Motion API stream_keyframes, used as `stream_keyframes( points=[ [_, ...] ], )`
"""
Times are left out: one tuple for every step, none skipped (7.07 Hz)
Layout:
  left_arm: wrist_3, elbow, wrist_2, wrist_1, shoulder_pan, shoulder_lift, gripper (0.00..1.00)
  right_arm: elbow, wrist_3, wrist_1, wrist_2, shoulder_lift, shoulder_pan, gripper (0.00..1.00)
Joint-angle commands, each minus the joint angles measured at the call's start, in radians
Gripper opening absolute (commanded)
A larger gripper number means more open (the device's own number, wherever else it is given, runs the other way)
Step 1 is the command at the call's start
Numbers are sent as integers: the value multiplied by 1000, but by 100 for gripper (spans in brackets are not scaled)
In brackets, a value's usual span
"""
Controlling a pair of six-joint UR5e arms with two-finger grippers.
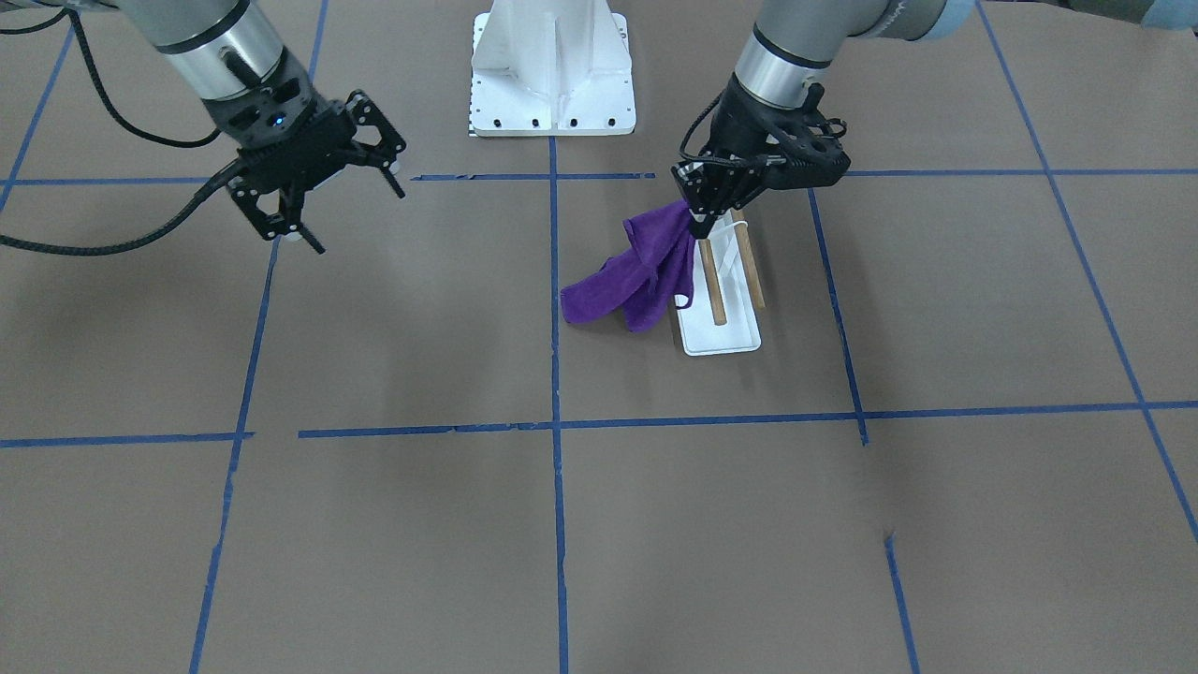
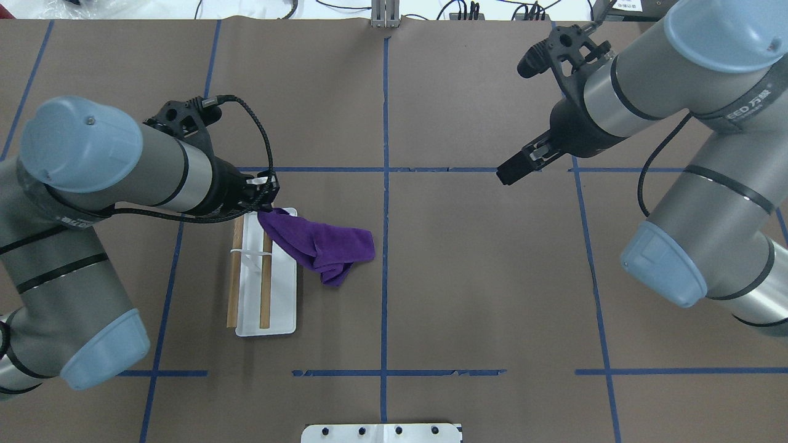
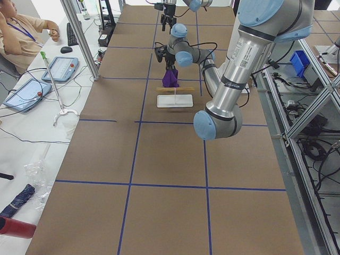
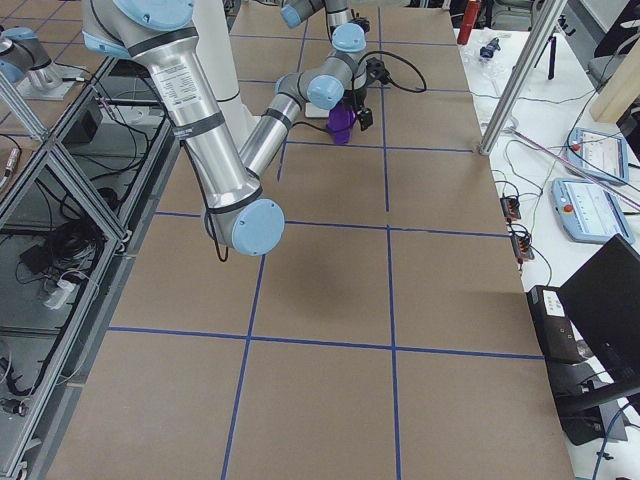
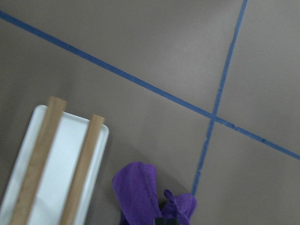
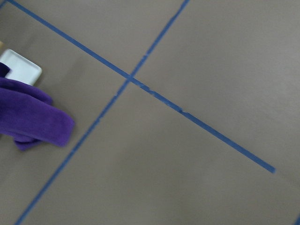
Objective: Hang towel on rack
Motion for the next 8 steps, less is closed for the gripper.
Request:
stream_keyframes(
  points=[
    [333,10,2,-5,-56,156,0,-29,-280,-111,-78,-121,88,100],
    [447,25,3,-14,-94,188,0,-44,-427,-113,-65,-181,175,100],
    [512,50,3,-59,-125,223,0,-46,-483,-113,-42,-232,232,100],
    [513,79,3,-115,-126,227,0,-46,-487,-114,-39,-240,245,100],
    [516,85,2,-123,-126,222,95,-50,-486,-113,-39,-243,245,100],
    [517,84,2,-124,-126,215,100,-52,-486,-113,-40,-246,246,100],
    [551,82,-3,-123,-134,214,100,-49,-469,-107,-48,-282,257,100],
    [674,81,-10,-117,-196,219,100,-52,-464,-105,-51,-331,329,100]
  ],
)
